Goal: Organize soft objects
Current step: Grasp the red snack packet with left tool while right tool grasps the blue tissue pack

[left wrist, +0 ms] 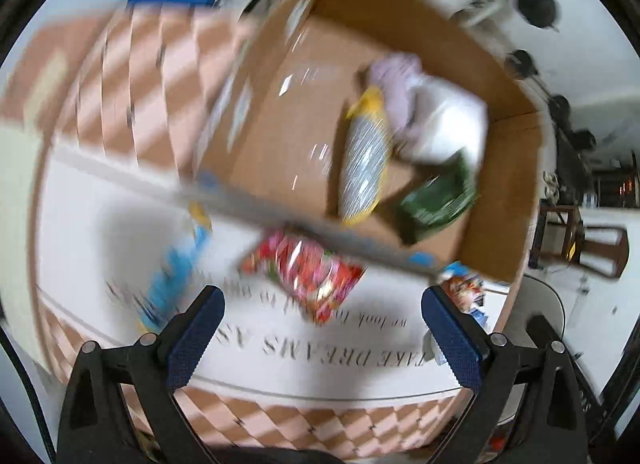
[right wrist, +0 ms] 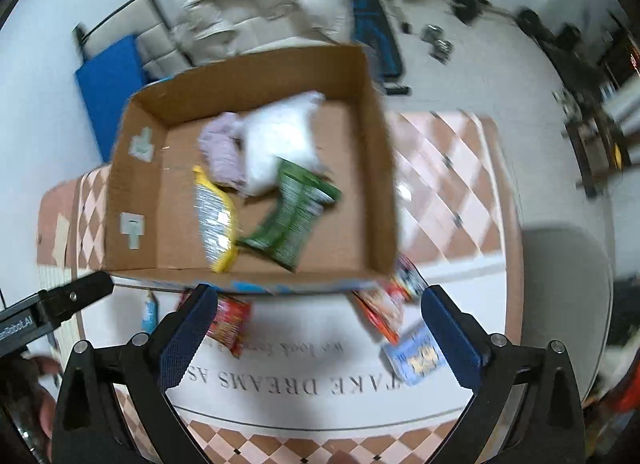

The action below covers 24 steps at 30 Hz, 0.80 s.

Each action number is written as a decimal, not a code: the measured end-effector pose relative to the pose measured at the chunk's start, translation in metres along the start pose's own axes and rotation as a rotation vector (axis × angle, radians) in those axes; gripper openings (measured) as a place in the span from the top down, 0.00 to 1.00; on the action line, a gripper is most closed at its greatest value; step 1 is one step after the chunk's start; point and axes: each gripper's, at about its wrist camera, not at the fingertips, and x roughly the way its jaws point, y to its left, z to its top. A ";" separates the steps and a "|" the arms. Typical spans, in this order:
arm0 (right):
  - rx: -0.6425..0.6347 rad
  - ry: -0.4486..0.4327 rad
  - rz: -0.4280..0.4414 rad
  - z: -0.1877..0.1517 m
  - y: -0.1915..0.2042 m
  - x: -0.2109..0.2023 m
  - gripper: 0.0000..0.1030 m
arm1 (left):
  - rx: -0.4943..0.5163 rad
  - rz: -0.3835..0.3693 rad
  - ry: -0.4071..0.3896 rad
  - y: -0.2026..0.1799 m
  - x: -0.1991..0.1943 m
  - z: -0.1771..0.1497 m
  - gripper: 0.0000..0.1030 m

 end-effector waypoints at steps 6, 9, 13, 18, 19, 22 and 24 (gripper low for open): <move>0.204 0.119 0.019 -0.050 -0.072 0.056 0.00 | -0.049 0.130 0.012 -0.003 0.071 -0.013 0.02; 0.246 0.145 -0.016 -0.067 -0.092 0.080 0.00 | -0.042 0.183 -0.011 -0.015 0.093 -0.018 0.02; 0.277 0.136 -0.057 -0.080 -0.108 0.098 0.00 | -0.021 0.264 -0.037 -0.029 0.118 -0.022 0.02; 0.285 0.145 -0.075 -0.085 -0.118 0.118 0.00 | 0.022 0.327 -0.025 -0.017 0.129 -0.029 0.02; 0.284 0.148 -0.077 -0.085 -0.120 0.121 0.00 | 0.027 0.348 -0.022 -0.009 0.128 -0.032 0.02; 0.288 0.158 -0.082 -0.082 -0.125 0.130 0.00 | 0.025 0.367 -0.013 0.012 0.120 -0.041 0.02; 0.297 0.170 -0.084 -0.078 -0.128 0.137 0.00 | 0.014 0.353 -0.006 0.025 0.109 -0.047 0.02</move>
